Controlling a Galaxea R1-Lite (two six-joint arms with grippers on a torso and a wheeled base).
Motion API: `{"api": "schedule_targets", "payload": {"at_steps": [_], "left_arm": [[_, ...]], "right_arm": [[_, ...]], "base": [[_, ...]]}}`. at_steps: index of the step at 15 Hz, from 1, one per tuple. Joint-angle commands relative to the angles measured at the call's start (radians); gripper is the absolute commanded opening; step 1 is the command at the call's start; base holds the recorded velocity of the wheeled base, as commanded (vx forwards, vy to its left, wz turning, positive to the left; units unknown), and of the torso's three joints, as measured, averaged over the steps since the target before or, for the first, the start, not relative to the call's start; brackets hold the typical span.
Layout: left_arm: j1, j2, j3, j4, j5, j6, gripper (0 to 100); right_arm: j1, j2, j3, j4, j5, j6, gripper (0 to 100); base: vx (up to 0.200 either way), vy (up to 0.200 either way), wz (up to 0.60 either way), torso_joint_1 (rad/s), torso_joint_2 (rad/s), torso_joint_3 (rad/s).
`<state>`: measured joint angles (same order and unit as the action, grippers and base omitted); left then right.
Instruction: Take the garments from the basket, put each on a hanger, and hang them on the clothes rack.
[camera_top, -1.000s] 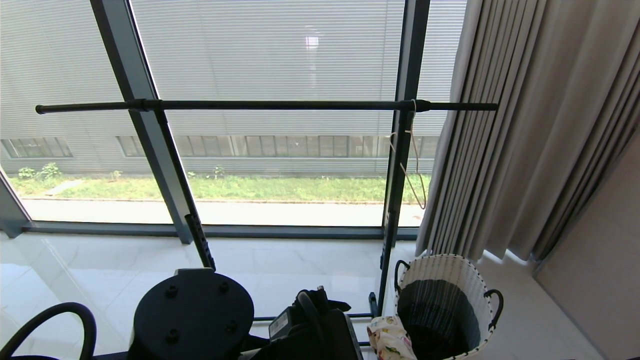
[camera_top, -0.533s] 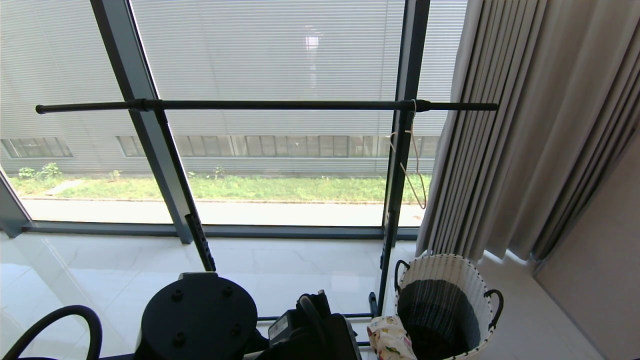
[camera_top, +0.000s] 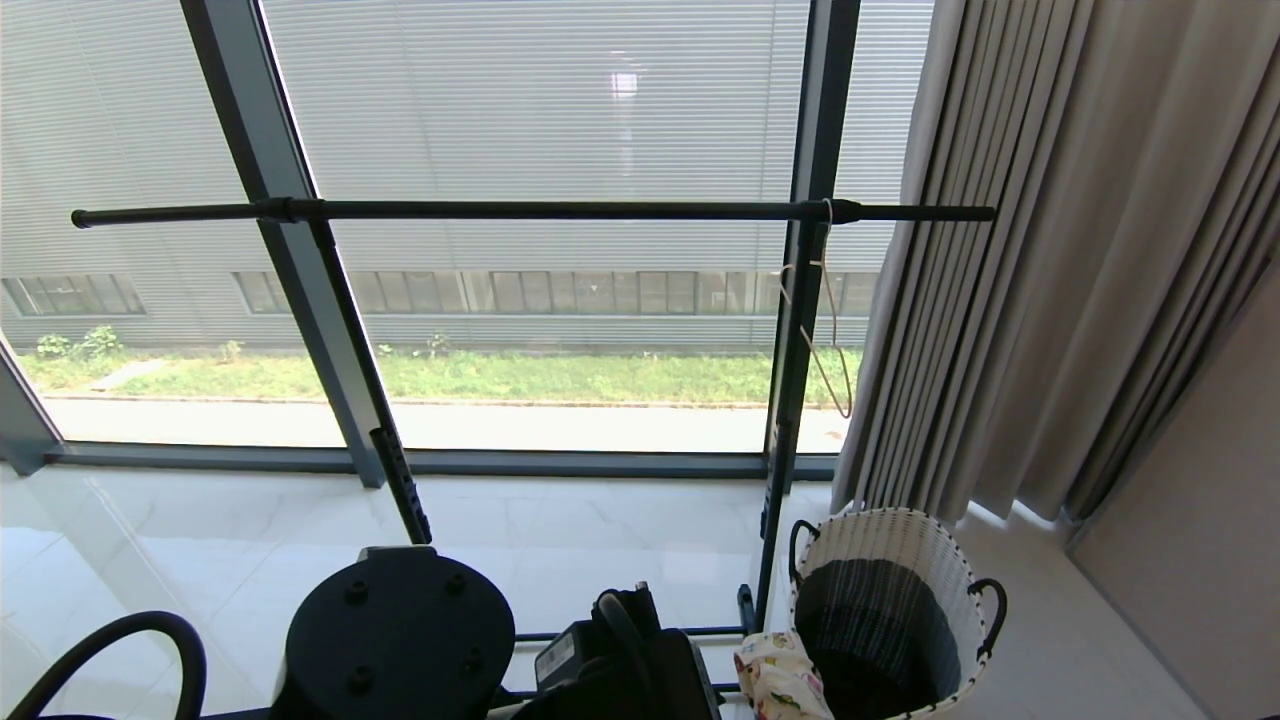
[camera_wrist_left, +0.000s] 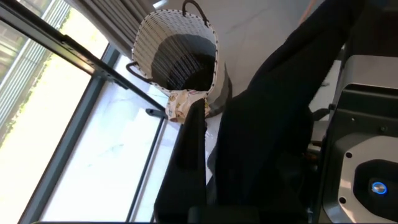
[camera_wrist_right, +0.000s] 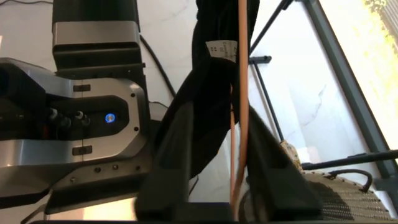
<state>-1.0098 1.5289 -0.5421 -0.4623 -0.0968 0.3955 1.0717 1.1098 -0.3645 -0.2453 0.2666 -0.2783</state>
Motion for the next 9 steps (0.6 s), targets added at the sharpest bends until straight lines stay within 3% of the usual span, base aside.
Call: {"api": "schedule_targets", "payload": {"at_steps": [1, 3, 7, 8, 9], "left_arm": [[0.007, -0.003, 0.011, -0.001, 0.000, 0.000, 0], [0.027, -0.009, 0.037, -0.001, 0.034, 0.000, 0], [0.117, -0.007, 0.076, -0.075, 0.115, -0.009, 0], [0.151, -0.007, 0.057, -0.124, 0.131, -0.041, 0], [0.157, -0.010, 0.034, -0.159, 0.184, -0.124, 0]], "right_arm": [[-0.003, -0.002, 0.001, 0.001, -0.006, 0.001, 100], [-0.029, -0.007, 0.004, 0.000, -0.067, 0.002, 100], [-0.042, -0.007, 0.013, 0.000, -0.081, 0.004, 100], [-0.044, 0.015, 0.012, -0.003, -0.083, 0.008, 100], [-0.049, 0.039, 0.007, -0.017, -0.083, 0.014, 100]], "base": [[0.000, 0.000, 0.00, 0.000, 0.00, 0.000], [0.000, 0.000, 0.00, 0.000, 0.00, 0.000], [0.000, 0.000, 0.00, 0.000, 0.00, 0.000], [0.000, 0.000, 0.00, 0.000, 0.00, 0.000], [0.000, 0.000, 0.00, 0.000, 0.00, 0.000]]}}
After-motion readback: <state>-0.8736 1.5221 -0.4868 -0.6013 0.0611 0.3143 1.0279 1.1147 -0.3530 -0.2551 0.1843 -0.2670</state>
